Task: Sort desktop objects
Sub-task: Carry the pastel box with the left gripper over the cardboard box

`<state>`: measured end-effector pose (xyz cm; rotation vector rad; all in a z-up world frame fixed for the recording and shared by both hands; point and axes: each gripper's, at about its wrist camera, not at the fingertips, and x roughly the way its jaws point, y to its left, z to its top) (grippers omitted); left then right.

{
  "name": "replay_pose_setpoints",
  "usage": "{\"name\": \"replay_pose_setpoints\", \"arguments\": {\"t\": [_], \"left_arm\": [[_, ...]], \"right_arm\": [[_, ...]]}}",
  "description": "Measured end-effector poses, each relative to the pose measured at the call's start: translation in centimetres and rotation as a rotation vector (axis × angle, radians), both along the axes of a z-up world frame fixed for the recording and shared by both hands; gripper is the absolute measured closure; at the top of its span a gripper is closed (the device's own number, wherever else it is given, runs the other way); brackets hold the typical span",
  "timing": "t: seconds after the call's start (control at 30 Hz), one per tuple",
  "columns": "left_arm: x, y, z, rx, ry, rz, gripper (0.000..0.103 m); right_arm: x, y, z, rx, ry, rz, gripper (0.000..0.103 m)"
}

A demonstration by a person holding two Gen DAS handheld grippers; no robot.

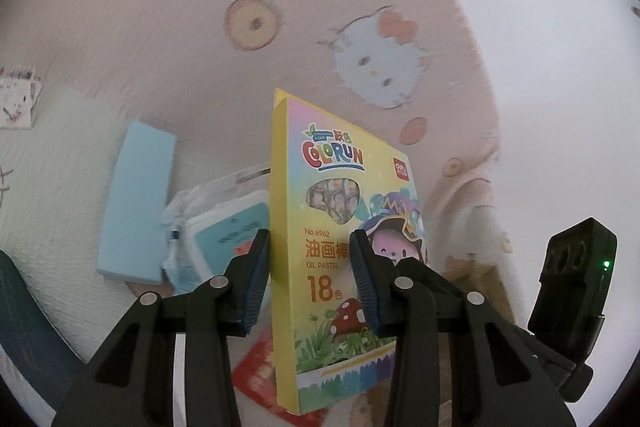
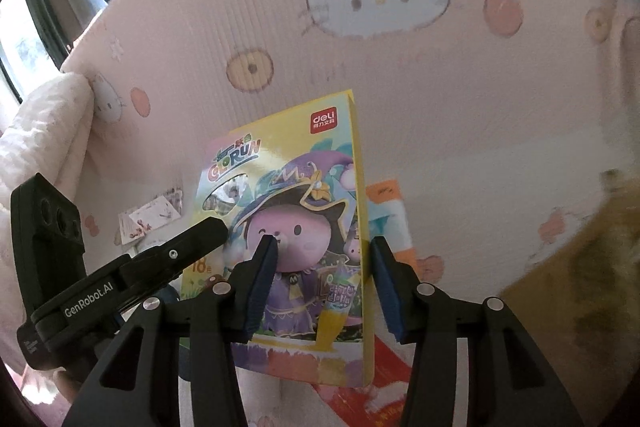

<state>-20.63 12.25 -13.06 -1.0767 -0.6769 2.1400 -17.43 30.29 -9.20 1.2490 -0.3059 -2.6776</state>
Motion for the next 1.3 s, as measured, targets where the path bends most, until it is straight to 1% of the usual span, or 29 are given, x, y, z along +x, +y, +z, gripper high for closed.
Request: {"name": "replay_pose_setpoints", "arguments": {"t": [0.27, 0.47, 0.6, 0.67, 0.77, 0.87, 1.0, 1.1, 1.3], "left_arm": [[4.0, -0.1, 4.0, 0.063, 0.071, -0.042, 0.060], [7.4, -1.0, 7.4, 0.091, 0.121, -0.060, 0.060], [9.2, -1.4, 8.8, 0.111, 0.145, -0.071, 0.060], [10.3, -1.2, 9.4, 0.122, 0.147, -0.078, 0.060], [12.0, -0.9, 10.3, 0.109, 0.163, -0.065, 0.060], [13.3, -0.2, 11.2, 0.078, 0.186, -0.068, 0.060], [14.0, 1.3, 11.9, 0.049, 0.195, -0.091, 0.060], [14.2, 3.3, 12.2, 0.029, 0.186, -0.123, 0.060], [13.7, 9.4, 12.5, 0.019, 0.150, -0.238, 0.060]], "right_arm": [[5.4, -0.3, 5.0, 0.033, 0.084, -0.061, 0.058], [9.2, -1.1, 8.0, 0.051, 0.138, -0.072, 0.058], [12.1, -1.7, 10.2, 0.073, 0.177, -0.073, 0.058], [12.8, -1.8, 10.9, 0.086, 0.194, -0.070, 0.058], [14.4, -1.3, 11.8, 0.091, 0.227, -0.073, 0.058], [15.5, -0.3, 12.2, 0.059, 0.235, -0.068, 0.058], [16.3, 1.2, 12.5, 0.033, 0.238, -0.052, 0.058], [16.6, 2.8, 12.4, 0.018, 0.233, -0.063, 0.058], [16.5, 8.0, 12.6, 0.008, 0.199, -0.133, 0.058]]}}
